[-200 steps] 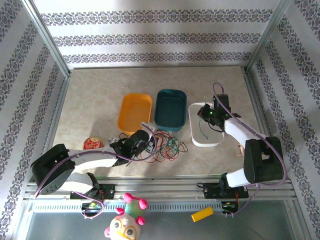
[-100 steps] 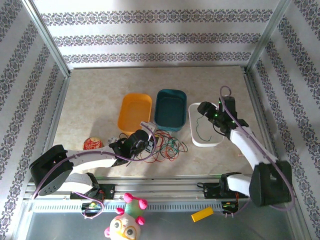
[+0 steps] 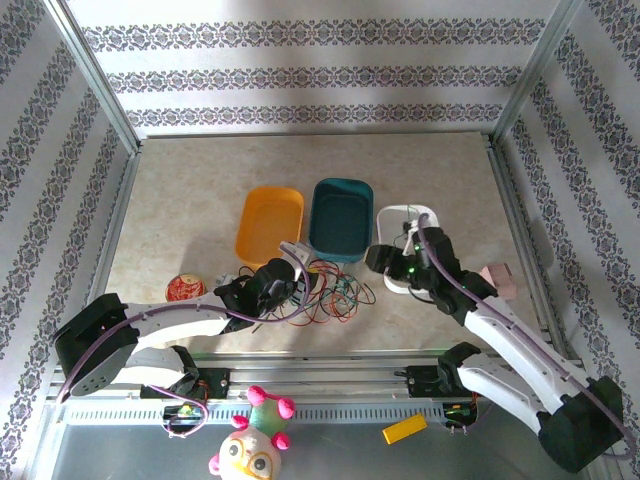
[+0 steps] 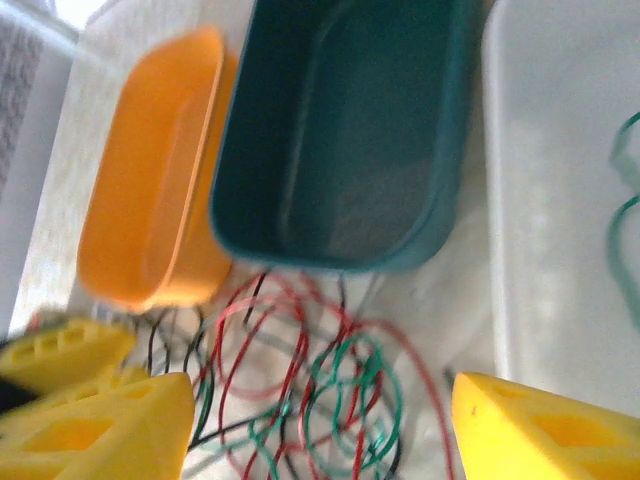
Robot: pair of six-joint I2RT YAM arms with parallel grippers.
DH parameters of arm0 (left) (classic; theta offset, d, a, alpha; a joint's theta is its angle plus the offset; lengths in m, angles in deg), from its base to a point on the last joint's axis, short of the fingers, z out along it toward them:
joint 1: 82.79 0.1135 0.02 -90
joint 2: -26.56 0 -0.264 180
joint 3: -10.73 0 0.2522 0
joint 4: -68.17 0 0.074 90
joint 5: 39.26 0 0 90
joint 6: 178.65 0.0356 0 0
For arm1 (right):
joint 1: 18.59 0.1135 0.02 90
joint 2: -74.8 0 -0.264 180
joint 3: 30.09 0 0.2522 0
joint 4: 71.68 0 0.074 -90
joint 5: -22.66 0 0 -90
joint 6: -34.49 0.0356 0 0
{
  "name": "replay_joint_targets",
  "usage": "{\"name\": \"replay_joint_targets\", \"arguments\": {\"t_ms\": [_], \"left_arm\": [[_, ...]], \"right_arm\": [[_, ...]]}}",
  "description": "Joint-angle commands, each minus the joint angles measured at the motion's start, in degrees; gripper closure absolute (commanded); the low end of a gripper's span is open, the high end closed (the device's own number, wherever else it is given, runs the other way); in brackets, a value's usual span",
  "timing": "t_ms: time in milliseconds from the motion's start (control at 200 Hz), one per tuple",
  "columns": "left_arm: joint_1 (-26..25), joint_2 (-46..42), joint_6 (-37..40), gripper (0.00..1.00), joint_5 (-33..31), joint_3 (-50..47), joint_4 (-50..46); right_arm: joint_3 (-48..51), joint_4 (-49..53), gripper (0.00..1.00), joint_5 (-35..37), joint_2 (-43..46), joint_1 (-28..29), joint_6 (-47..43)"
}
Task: Untangle the cables
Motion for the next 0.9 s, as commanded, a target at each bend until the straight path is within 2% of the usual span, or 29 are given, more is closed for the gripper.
{"name": "replay_joint_targets", "arguments": {"t_ms": [0, 165, 520, 894], "left_arm": [[0.52, -0.45, 0.90, 0.65, 0.83, -0.37, -0.45], [0.48, -0.32, 0.80, 0.65, 1.02, -0.37, -1.08], [0.44, -1.40, 0.80, 0.65, 1.07, -0.09, -3.49], [0.44, -0.83, 1.07, 0.65, 1.62, 0.13, -3.77]], "right_arm": [[1.30, -0.23, 0.34, -1.37, -2.19, 5.41, 0.07], [-1.07, -2.00, 0.41, -1.17, -9.58, 9.92, -2.01], [-6.52, -3.54, 0.51, -2.32, -23.81, 10.70, -6.06], [-6.26, -5.25, 0.55, -3.11, -25.69, 13.37, -5.25]]}}
